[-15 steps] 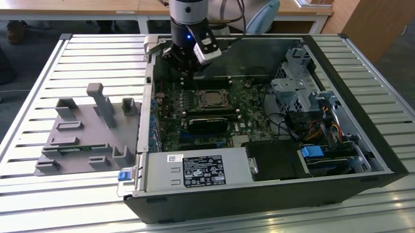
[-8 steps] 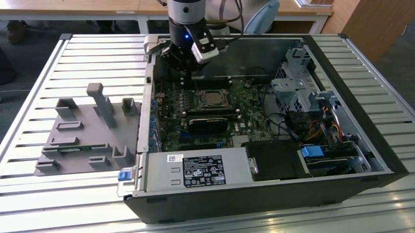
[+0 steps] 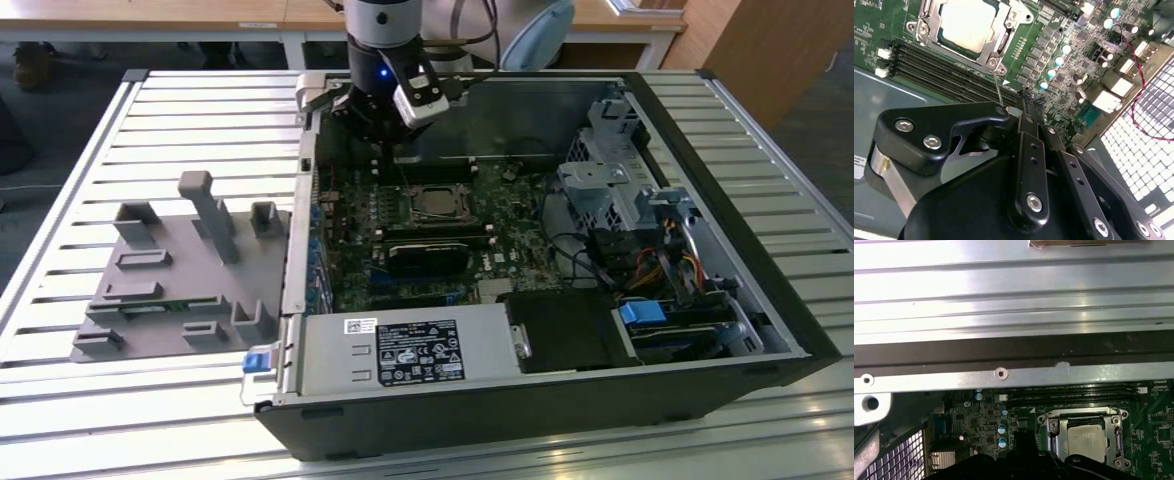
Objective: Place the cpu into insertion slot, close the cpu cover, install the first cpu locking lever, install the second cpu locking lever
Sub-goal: 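Install the first cpu locking lever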
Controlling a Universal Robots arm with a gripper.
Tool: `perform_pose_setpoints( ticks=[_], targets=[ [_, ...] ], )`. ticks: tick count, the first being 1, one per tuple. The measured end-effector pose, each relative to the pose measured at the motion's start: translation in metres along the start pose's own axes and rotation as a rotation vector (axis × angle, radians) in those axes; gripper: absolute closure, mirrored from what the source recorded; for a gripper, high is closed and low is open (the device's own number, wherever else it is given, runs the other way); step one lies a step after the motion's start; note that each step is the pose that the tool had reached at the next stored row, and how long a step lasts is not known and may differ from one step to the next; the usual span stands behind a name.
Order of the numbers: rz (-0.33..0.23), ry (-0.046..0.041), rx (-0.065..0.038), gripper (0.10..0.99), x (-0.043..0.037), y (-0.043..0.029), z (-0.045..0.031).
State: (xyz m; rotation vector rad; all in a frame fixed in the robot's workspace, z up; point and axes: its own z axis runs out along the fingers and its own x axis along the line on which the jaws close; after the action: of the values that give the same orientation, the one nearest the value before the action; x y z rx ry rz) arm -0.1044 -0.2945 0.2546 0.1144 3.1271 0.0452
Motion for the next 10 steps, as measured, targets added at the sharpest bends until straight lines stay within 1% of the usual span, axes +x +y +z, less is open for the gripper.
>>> perform_pose_setpoints(
  ticks=[5,10],
  targets=[
    [0.000,0.0000,0.000,0.969,0.0004,0.0032,0.0011],
    [0.000,0.0000,0.000,0.969,-0.0006,0.0041,0.0014]
  ],
)
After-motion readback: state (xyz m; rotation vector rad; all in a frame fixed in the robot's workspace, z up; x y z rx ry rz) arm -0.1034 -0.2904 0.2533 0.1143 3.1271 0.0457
